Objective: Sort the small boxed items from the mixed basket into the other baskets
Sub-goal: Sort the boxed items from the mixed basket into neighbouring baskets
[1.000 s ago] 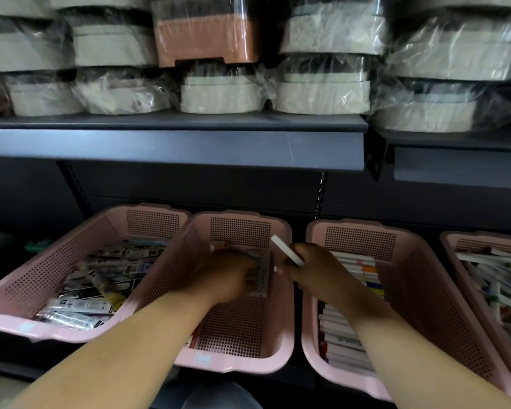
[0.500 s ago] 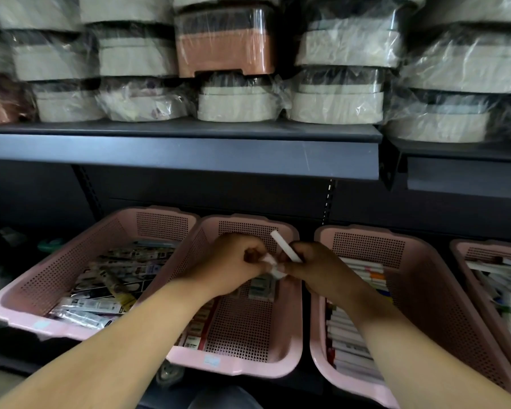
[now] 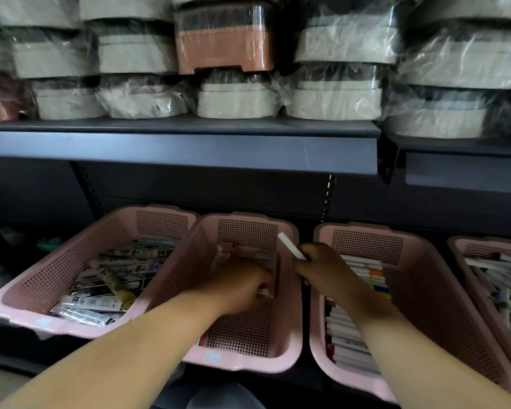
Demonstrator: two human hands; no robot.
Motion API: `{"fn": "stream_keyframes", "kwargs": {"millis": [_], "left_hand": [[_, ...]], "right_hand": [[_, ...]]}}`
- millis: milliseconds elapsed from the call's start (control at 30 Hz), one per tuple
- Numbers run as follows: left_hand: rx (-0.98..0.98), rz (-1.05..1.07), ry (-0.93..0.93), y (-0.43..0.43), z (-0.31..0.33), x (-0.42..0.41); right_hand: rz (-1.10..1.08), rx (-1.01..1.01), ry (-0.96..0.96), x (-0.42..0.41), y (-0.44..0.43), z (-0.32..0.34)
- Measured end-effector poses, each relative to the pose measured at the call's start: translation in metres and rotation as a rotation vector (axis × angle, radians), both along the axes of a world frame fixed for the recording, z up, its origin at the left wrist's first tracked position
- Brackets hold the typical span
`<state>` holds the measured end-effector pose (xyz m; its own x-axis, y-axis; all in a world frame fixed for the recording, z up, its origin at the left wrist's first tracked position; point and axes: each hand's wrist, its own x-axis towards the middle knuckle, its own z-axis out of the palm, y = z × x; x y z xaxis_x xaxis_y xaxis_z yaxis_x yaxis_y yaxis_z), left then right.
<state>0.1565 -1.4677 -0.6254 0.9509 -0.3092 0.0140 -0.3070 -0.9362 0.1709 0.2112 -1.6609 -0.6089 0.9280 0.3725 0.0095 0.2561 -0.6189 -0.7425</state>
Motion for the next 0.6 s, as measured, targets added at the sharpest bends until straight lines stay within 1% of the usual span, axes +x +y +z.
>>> {"fn": "stream_keyframes", "kwargs": {"millis": [167, 267, 600], "left_hand": [[0.032, -0.035, 0.046, -0.003, -0.02, 0.005], [-0.009, -0.029, 0.089, 0.003, -0.023, 0.004], [0.068, 0.045, 0.035, 0.013, -0.031, 0.008]], "right_hand": [[0.002, -0.031, -0.012, -0.001, -0.001, -0.006], [0.003, -0.039, -0.022, 0.0, -0.002, -0.009], [-0.004, -0.03, -0.017, 0.003, -0.004, -0.012]]}}
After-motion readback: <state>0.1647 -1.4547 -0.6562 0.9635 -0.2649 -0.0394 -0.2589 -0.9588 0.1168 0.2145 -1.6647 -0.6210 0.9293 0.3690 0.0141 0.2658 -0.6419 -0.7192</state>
